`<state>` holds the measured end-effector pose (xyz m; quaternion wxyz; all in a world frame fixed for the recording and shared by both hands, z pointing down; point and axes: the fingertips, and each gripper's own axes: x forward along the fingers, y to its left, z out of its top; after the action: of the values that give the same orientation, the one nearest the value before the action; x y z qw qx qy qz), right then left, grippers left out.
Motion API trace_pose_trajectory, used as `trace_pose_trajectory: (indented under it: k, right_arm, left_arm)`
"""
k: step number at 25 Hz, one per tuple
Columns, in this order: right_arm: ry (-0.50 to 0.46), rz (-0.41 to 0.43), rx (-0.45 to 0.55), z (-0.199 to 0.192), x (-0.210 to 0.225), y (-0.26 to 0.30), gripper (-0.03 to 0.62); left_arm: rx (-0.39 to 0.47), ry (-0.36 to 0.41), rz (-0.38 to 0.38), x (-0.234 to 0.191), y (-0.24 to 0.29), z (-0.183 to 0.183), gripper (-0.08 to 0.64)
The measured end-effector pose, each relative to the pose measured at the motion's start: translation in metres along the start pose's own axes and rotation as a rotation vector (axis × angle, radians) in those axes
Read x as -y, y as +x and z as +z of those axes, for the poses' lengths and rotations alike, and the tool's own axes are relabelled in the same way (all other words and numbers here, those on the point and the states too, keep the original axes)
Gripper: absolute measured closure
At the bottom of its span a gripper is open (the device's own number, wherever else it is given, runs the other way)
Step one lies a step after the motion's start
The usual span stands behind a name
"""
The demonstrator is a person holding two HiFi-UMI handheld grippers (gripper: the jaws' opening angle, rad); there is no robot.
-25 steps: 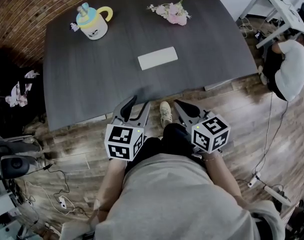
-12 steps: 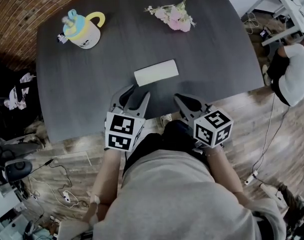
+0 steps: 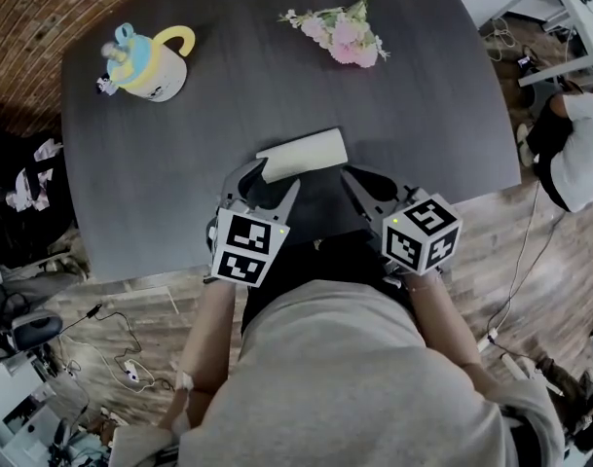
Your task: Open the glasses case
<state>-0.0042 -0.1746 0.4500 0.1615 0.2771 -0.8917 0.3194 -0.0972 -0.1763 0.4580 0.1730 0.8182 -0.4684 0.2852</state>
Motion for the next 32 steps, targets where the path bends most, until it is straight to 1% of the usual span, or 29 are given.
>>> trace_pose_trajectory:
  k: [5,10,12,22,25,29,32]
  right_arm:
    - [0.013,0.005,-0.007,0.006,0.01,0.005,0.586]
    - [0.028,-0.002,-0.008,0.005,0.017,0.007,0.586]
    - [0.037,-0.008,-0.006,0.004,0.019,0.008,0.586]
    - [0.052,-0.009,-0.01,-0.001,0.023,0.012,0.586]
    - [0.052,-0.008,-0.008,-0.001,0.021,0.012,0.586]
    - [0.047,-0.008,-0.014,-0.004,0.021,0.011,0.586]
    - [0.044,-0.01,-0.014,-0.005,0.022,0.009,0.586]
  left_arm:
    - [-0.035,0.115,-0.03,0.008,0.014,-0.004,0.282]
    - [-0.092,0.3,-0.052,0.012,0.027,-0.014,0.273]
    - [-0.116,0.354,-0.06,0.011,0.033,-0.019,0.275]
    - [-0.168,0.436,-0.098,0.005,0.047,-0.026,0.276]
    - [-0.17,0.468,-0.112,0.008,0.046,-0.027,0.316]
    - [-0.164,0.508,-0.11,0.01,0.045,-0.028,0.33]
    - [-0.162,0.519,-0.116,0.011,0.045,-0.029,0.335]
